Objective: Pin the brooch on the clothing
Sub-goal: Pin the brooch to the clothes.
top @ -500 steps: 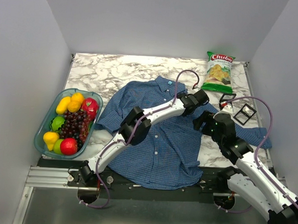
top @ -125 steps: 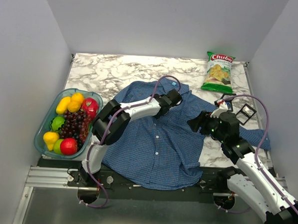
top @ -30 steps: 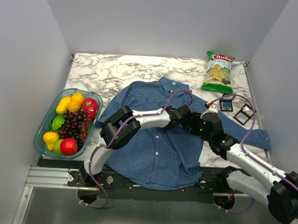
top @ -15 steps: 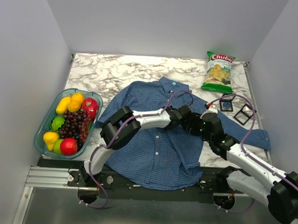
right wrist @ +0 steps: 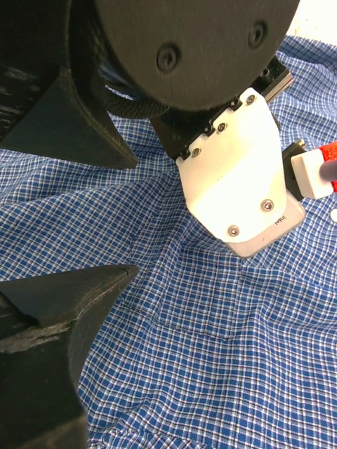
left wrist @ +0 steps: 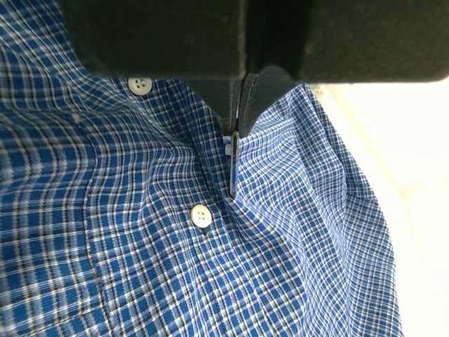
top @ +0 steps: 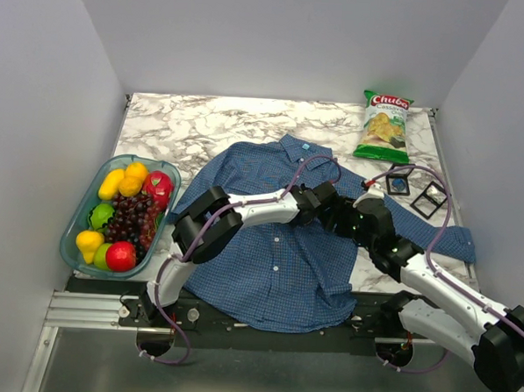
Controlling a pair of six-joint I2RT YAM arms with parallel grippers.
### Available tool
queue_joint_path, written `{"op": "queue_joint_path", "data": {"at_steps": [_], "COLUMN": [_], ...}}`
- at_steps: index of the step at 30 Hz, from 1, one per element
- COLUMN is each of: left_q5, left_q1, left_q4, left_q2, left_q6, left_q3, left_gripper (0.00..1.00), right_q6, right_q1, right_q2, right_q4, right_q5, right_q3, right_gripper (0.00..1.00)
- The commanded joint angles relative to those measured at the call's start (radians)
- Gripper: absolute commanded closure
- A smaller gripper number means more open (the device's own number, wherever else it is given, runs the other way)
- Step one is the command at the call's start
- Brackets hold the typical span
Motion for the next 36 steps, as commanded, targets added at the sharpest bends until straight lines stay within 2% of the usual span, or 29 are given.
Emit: {"op": "queue_joint_path", "data": {"at_steps": [1,16,36], "left_q5": [0.045,0.155,0.385], "left_q1": [-0.149,-0.165,-0.11], "left_q4": [0.042,0.073,0.101], "left_q2": [-0.063,-0.118,-0.239], "left_q6": [-0.017,-0.052,-0.146], "left_q3": [-0.006,-0.023,-0.028], "left_gripper": [1.0,1.0,1.0], "right_q6": [0.014,0.014,0.011], "right_q1": [0.006,0.005,0.006], "right_q2": [0.014,0.015,0.004], "right_q4": [0.091,0.084,0.069], "right_q5": [0.049,0.054,0.069], "right_q3": [0.019,0.018,0.021], "right_gripper": [0.35,0.35,0.34]}}
